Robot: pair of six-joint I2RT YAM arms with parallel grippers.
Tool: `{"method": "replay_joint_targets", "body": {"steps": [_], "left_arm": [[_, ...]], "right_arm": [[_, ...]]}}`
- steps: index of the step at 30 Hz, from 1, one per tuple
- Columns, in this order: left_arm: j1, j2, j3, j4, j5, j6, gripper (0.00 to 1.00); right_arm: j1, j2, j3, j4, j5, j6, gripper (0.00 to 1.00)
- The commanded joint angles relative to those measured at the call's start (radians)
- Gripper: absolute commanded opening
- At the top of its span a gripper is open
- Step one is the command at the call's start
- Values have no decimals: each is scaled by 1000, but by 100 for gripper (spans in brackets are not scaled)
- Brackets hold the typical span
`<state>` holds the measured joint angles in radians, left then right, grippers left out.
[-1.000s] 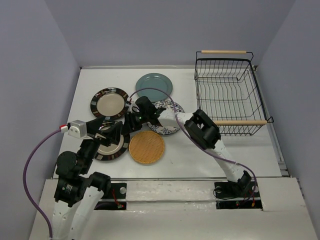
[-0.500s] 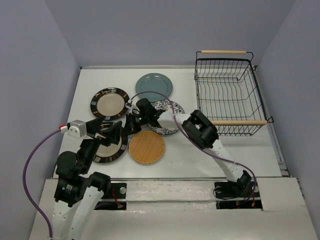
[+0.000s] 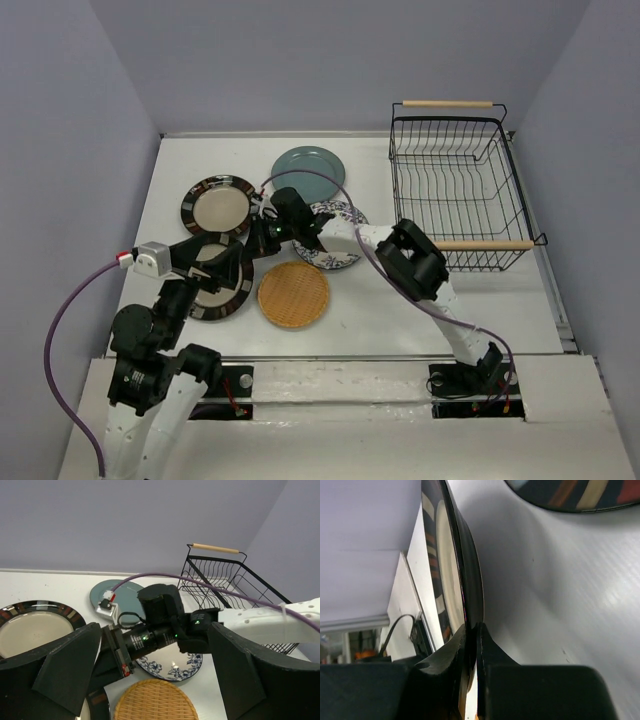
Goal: Load the plates into the dish rack
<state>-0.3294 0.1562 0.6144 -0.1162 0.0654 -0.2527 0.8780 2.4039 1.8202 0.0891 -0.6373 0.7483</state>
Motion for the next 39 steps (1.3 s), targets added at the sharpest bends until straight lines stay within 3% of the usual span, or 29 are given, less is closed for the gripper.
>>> {"method": "replay_joint_targets", "body": {"steps": [1,6,14,17,20,25,28,29,33,39], "left_arm": [[6,-18,-1,29,-6,-5,99],[6,-26,-1,27,-4,-7,99],[6,-37,-2,27,-7,-10,99],[3,-38,-5,32,-4,-17,99],[-10,-40,-13,44,11,-22,99],[-53,-44,-10,36,5,-19,99],[-68,-72,-8,29,-19,-19,99],[-83,-76,-8,23,-27,-17,99],[-132,-95,-5,16,-36,-13,99],[-191,-129,-1,9,-55,-8,99]], "right_arm": [[-19,-245,-2,136,102,-10,7],[-69,-393,-71,135,201,-40,7],[-252,-679,-249,144,332,-40,7],[-431,-855,-318,104,375,-56,7],[-619,-930,-300,-15,392,-111,7],[-798,-1000,-193,-285,548,-275,7],[-855,-1031,-173,-330,684,-384,7],[-879,-1048,-168,-333,793,-452,7],[-991,-1033,-145,-339,841,-533,7],[-1037,-919,-73,-336,864,-697,7]]}}
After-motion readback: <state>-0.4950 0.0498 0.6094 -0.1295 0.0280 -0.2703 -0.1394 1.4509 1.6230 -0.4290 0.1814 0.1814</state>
